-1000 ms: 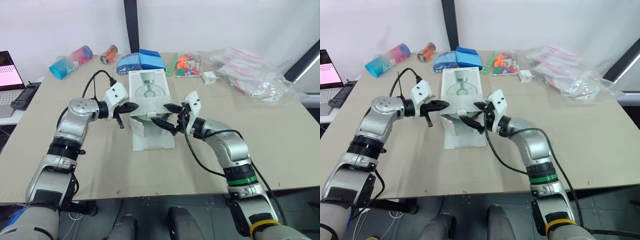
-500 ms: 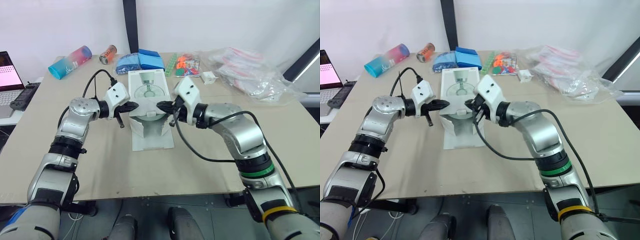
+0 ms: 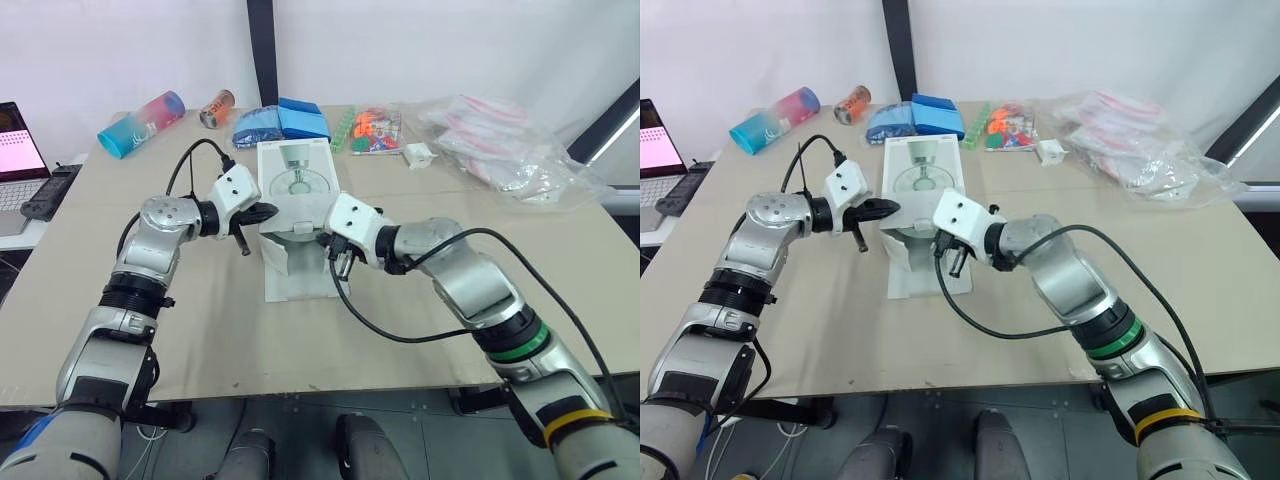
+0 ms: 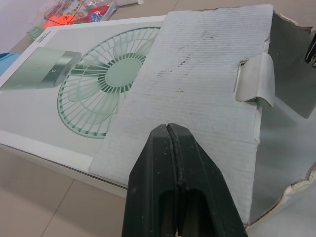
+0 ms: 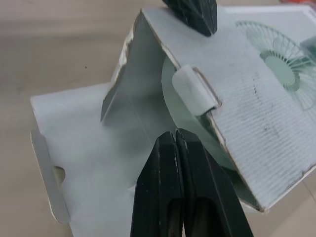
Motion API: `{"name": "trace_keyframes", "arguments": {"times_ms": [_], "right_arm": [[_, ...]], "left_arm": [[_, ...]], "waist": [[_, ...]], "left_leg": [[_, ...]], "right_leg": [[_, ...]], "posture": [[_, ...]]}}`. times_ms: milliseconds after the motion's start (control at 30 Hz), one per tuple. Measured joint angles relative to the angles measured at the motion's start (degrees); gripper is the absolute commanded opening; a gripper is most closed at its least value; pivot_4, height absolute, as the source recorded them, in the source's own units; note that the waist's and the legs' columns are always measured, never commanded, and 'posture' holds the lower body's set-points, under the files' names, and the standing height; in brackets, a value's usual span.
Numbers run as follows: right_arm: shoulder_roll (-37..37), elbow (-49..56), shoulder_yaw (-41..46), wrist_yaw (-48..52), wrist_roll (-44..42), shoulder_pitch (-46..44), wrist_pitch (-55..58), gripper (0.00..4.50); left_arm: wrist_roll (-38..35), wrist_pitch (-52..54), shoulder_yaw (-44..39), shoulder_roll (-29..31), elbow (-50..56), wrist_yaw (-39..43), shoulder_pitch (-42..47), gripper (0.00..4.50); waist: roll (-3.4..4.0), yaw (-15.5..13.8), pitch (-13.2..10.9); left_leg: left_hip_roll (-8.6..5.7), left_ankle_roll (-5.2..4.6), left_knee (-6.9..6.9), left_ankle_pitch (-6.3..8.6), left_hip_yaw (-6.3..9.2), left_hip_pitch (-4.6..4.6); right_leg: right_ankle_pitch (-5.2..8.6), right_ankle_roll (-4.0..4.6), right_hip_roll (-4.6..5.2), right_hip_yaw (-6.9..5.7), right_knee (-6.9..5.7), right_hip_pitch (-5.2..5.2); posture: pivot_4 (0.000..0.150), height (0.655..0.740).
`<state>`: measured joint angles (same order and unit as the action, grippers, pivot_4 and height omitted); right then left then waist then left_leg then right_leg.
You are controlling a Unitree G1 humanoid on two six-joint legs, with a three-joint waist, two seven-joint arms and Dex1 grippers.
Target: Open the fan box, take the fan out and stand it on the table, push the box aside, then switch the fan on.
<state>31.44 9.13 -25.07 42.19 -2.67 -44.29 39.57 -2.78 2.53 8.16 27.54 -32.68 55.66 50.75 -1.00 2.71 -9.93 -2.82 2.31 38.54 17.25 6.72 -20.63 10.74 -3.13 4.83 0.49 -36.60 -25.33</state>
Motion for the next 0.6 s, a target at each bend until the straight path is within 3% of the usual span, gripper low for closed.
{"name": "trace_keyframes", "arguments": {"times_ms": [600], "right_arm": [[5.76, 2.48, -1.11, 5.01, 6.47, 2.83, -8.04, 0.04]], "left_arm": [[-0.09, 0.00, -0.16, -1.29, 0.00, -1.42, -0.13, 0.00]], "waist": [[-0.01, -0.08, 0.00]], "left_leg": [[0.00, 0.08, 0.00, -0.04, 0.00, -0.02]], "right_leg": [[0.00, 0.00, 0.00, 0.00, 0.05, 0.01]], "posture": [[0.150, 0.7400]]}}
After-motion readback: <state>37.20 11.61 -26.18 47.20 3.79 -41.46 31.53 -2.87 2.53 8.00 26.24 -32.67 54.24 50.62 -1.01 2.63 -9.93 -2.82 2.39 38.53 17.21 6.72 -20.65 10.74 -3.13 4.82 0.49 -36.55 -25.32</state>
